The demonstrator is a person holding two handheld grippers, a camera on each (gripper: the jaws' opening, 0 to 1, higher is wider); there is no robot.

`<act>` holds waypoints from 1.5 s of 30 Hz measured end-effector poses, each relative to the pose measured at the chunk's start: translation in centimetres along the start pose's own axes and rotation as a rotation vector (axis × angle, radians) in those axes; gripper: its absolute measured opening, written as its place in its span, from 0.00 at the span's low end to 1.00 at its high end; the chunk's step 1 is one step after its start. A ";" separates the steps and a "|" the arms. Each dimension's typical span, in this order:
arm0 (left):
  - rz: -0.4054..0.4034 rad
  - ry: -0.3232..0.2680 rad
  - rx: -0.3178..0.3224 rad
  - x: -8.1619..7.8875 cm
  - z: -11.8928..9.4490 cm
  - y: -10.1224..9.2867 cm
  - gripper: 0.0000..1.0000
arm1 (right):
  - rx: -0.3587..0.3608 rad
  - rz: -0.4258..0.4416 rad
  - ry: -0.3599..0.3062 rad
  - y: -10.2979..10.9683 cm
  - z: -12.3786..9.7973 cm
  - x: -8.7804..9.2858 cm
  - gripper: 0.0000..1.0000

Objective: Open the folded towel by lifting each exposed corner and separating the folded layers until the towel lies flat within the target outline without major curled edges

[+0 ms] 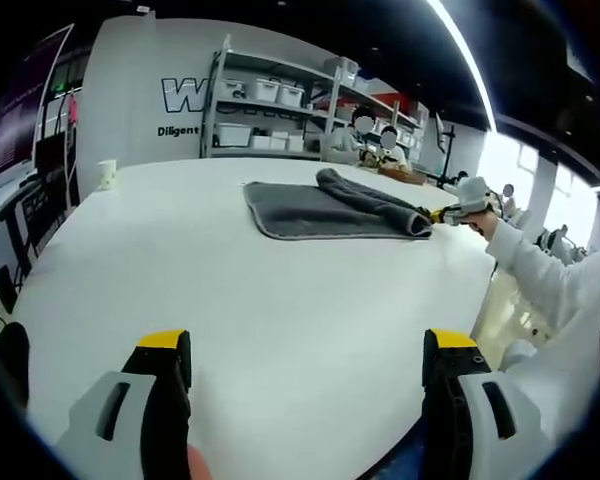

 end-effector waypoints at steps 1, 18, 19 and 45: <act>-0.001 0.000 0.000 0.0 0.0 0.0 0.95 | 0.001 0.002 0.000 -0.1 0.0 0.0 0.00; -0.003 0.004 0.005 0.0 0.1 0.1 0.95 | 0.051 0.028 0.004 -1.8 -0.9 0.6 0.00; -0.004 0.004 0.004 0.0 0.1 0.1 0.95 | 0.055 0.027 0.004 -1.9 -0.9 0.6 0.00; -0.003 0.008 0.004 0.2 0.3 0.0 0.95 | 0.167 0.073 -0.004 -4.6 -1.9 1.7 0.00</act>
Point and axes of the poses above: the point that each gripper's makers call its tool centre point, and the gripper's own axes: z roughly forward along the fingers, y roughly to its left, x roughly out of its underside, the point moved 5 cm from there along -z, roughly backward along the fingers, and after that the axes turned 7 degrees about -z, right-handed, at the moved point
